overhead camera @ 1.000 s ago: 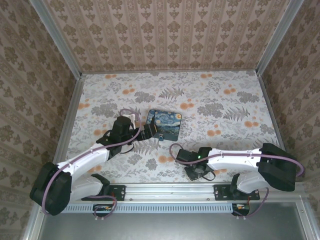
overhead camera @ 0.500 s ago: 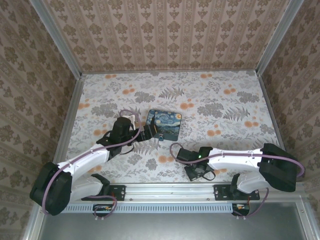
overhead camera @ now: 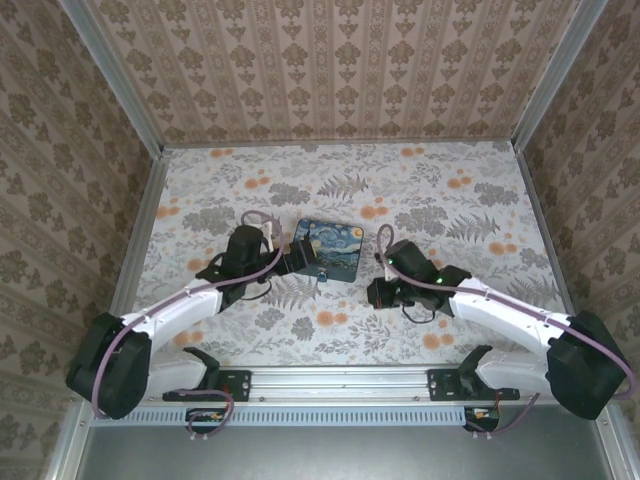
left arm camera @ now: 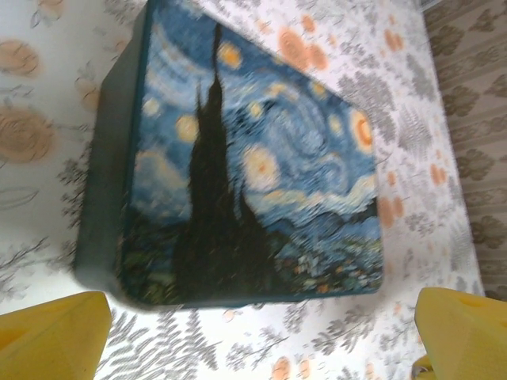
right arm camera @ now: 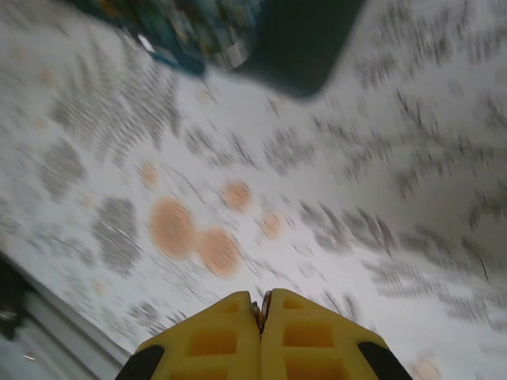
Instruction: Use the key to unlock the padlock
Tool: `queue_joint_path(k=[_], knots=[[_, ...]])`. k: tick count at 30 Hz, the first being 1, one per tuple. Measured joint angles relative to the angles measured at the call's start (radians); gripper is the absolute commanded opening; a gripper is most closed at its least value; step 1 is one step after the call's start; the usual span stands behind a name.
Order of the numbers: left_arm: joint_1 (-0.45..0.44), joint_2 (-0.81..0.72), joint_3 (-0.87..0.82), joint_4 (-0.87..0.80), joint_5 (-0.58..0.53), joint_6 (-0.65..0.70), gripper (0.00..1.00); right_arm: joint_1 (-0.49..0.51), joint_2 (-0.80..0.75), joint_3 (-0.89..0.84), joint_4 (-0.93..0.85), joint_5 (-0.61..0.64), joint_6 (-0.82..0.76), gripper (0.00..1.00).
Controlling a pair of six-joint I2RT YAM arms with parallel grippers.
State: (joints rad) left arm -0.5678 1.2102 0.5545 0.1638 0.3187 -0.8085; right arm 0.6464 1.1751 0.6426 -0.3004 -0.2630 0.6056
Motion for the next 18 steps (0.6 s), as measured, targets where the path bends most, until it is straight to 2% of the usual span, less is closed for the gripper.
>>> queue_joint_path(k=[5, 10, 14, 18], knots=[[0.027, 0.050, 0.053, 0.072, 0.085, -0.037, 0.98, -0.089, 0.024, 0.008, 0.175, -0.162, 0.003, 0.00], [0.033, 0.081, 0.097, 0.122, 0.182, -0.056, 0.91, -0.153, 0.055, 0.011, 0.341, -0.316, 0.013, 0.00], [0.033, 0.082, 0.098, 0.170, 0.229, -0.091, 0.81, -0.193, 0.063, 0.000, 0.480, -0.357, 0.094, 0.00], [0.029, 0.084, 0.056, 0.298, 0.246, -0.174, 0.73, -0.199, 0.095, -0.039, 0.649, -0.351, 0.234, 0.00]])
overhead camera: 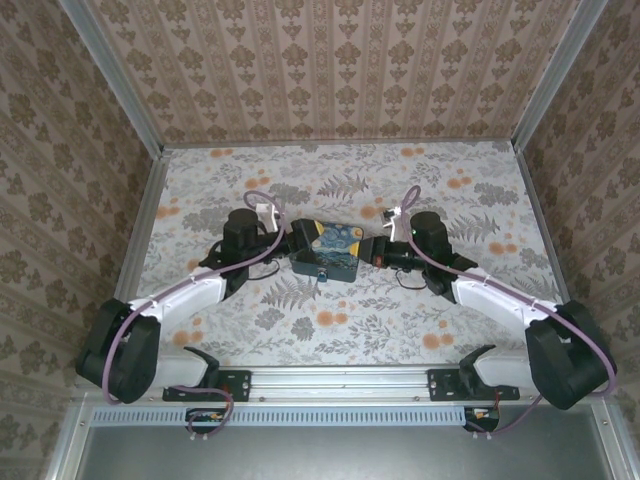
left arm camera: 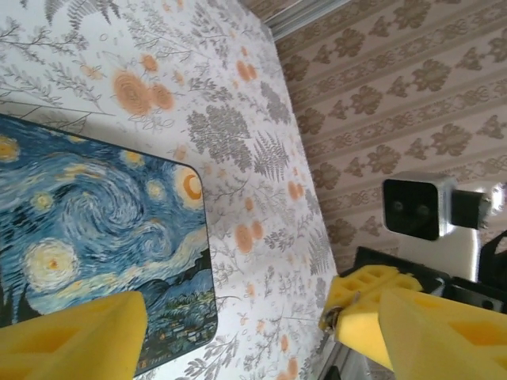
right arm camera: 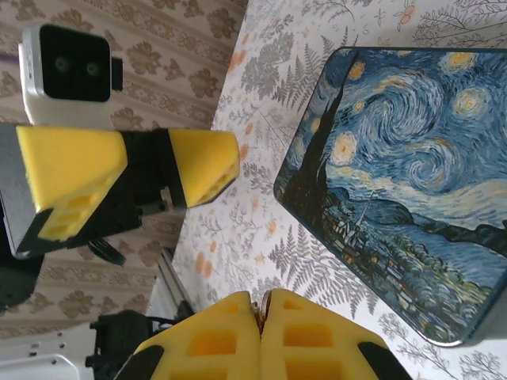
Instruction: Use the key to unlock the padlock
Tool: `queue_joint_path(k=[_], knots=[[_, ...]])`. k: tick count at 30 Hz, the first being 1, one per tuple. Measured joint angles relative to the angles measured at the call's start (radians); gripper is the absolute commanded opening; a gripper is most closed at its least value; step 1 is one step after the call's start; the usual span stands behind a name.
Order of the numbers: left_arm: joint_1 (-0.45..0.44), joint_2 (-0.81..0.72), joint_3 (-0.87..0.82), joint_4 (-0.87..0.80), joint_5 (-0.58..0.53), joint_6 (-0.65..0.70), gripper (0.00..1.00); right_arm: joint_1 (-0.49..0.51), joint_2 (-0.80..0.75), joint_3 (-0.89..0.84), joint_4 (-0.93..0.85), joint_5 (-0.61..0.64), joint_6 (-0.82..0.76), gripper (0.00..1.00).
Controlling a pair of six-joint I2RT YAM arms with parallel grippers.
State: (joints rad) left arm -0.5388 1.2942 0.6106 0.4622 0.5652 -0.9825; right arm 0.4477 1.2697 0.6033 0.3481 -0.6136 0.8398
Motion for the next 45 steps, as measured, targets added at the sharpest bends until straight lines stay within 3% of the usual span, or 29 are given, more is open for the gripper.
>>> queue_joint_path(k=[10, 21, 28, 45], knots=[[-0.106, 0.101, -0.086, 0.335, -0.046, -0.235, 0.63, 0.061, 0.099, -0.058, 0.311, 0.213, 0.343, 0.00], [-0.162, 0.343, -0.104, 0.693, -0.156, -0.418, 0.54, 0.091, 0.140, -0.059, 0.441, 0.376, 0.478, 0.00], [-0.207, 0.392, -0.087, 0.740, -0.204, -0.440, 0.53, 0.094, 0.140, -0.077, 0.484, 0.414, 0.505, 0.00], [-0.214, 0.394, -0.038, 0.781, -0.252, -0.440, 0.44, 0.094, 0.170, -0.103, 0.546, 0.423, 0.552, 0.00]])
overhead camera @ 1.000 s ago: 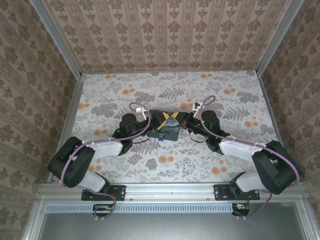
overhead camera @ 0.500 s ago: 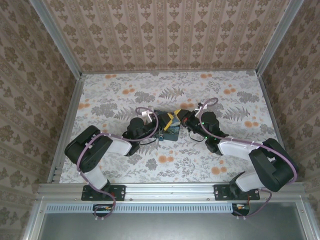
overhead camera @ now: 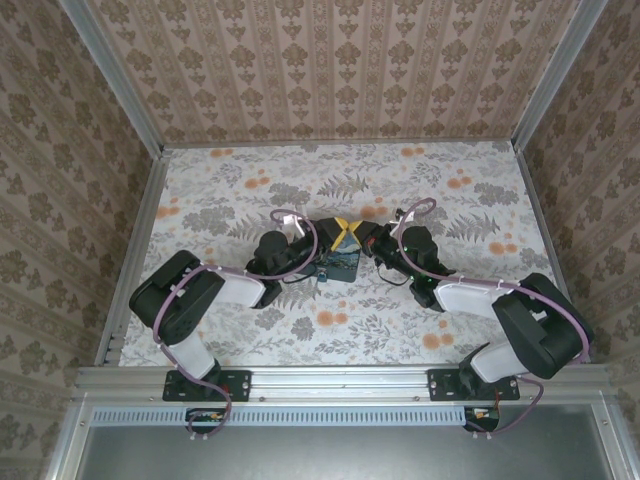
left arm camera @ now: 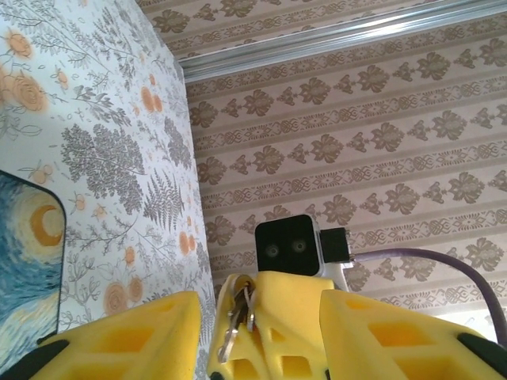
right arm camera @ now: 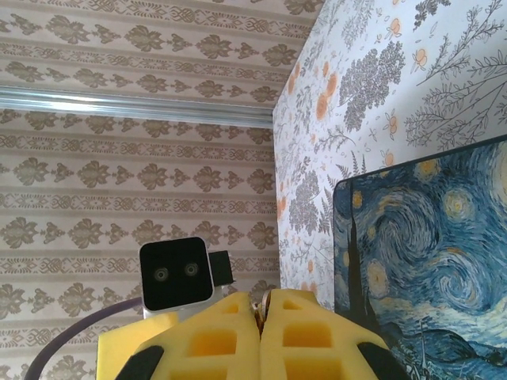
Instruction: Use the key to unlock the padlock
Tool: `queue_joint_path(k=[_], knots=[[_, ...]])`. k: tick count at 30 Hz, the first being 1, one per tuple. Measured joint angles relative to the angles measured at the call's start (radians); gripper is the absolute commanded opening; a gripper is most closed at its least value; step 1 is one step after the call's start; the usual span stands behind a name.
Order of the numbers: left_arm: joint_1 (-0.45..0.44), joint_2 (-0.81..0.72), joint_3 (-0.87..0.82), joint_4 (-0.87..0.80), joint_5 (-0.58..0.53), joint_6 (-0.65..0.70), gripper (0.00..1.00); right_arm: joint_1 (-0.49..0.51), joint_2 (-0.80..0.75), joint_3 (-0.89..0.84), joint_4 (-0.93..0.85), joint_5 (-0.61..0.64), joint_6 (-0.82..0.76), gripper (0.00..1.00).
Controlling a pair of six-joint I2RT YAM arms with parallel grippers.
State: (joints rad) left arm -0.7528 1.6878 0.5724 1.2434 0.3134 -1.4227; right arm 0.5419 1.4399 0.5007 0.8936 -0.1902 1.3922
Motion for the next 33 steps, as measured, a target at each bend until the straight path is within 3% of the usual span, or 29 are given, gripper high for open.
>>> queue_joint_path(k=[11, 33], knots=[[-0.019, 0.020, 0.006, 0.002, -0.008, 0.000, 0.37, 0.000, 0.022, -0.005, 0.025, 0.000, 0.008, 0.00], [-0.024, 0.034, 0.006, 0.001, -0.053, 0.002, 0.07, -0.009, 0.053, -0.006, 0.079, 0.000, 0.044, 0.00]])
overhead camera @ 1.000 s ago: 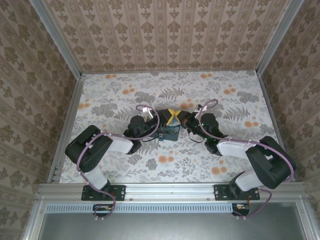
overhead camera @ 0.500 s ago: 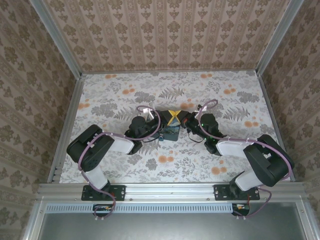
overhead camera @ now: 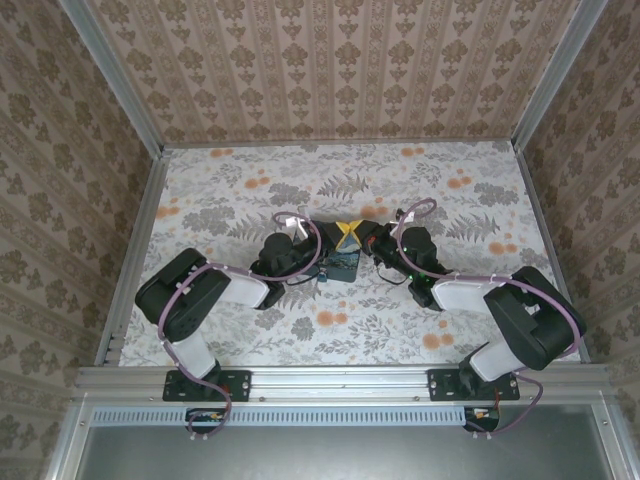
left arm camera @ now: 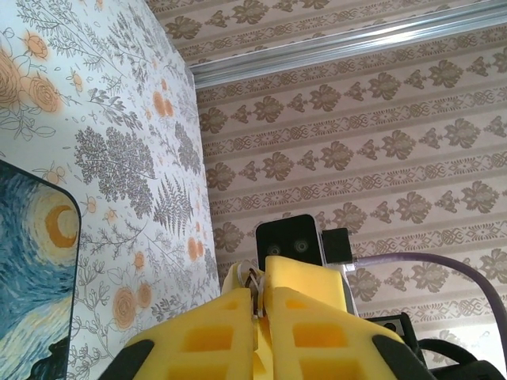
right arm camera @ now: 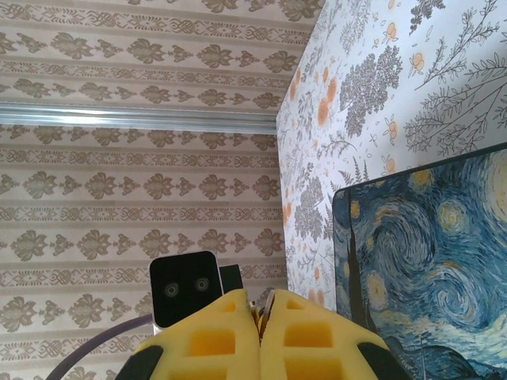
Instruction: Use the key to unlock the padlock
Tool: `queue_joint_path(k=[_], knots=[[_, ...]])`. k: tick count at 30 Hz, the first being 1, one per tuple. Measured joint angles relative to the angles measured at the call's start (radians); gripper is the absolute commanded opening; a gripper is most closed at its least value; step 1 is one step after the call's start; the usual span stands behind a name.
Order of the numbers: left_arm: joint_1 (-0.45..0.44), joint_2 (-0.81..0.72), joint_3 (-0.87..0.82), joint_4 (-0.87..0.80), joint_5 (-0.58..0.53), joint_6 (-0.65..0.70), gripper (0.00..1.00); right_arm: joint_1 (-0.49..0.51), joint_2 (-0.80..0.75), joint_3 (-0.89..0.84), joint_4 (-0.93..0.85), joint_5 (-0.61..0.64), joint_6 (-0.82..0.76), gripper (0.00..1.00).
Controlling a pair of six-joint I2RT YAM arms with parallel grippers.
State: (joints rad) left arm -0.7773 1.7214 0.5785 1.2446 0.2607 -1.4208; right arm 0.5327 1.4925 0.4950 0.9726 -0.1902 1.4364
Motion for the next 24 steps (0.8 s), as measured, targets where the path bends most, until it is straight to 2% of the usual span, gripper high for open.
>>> queue_joint_path(k=[3, 7, 10, 12, 16, 19, 22, 24], knots=[[-0.002, 0.005, 0.000, -0.002, -0.004, -0.001, 0.00, 0.000, 0.001, -0.001, 0.009, 0.003, 0.001, 0.00], [-0.002, 0.006, 0.000, -0.002, -0.004, -0.001, 0.00, 0.000, 0.002, -0.001, 0.009, 0.003, 0.001, 0.00], [-0.003, 0.007, 0.000, 0.002, -0.001, -0.001, 0.00, -0.003, 0.002, -0.002, 0.008, 0.003, 0.001, 0.36], [-0.003, 0.007, 0.000, 0.005, 0.006, 0.000, 0.00, -0.014, -0.003, -0.013, 0.008, -0.001, -0.005, 0.46], [0.031, 0.006, -0.005, 0.005, 0.042, 0.002, 0.00, -0.076, -0.077, -0.067, -0.046, -0.015, -0.024, 0.51], [0.096, -0.005, -0.018, -0.016, 0.092, 0.006, 0.00, -0.137, -0.190, -0.085, -0.143, -0.027, -0.076, 0.54], [0.161, -0.042, -0.018, -0.093, 0.161, 0.038, 0.00, -0.177, -0.302, -0.080, -0.247, -0.053, -0.156, 0.54], [0.190, -0.095, -0.007, -0.211, 0.215, 0.098, 0.00, -0.195, -0.344, -0.064, -0.314, -0.084, -0.214, 0.54]])
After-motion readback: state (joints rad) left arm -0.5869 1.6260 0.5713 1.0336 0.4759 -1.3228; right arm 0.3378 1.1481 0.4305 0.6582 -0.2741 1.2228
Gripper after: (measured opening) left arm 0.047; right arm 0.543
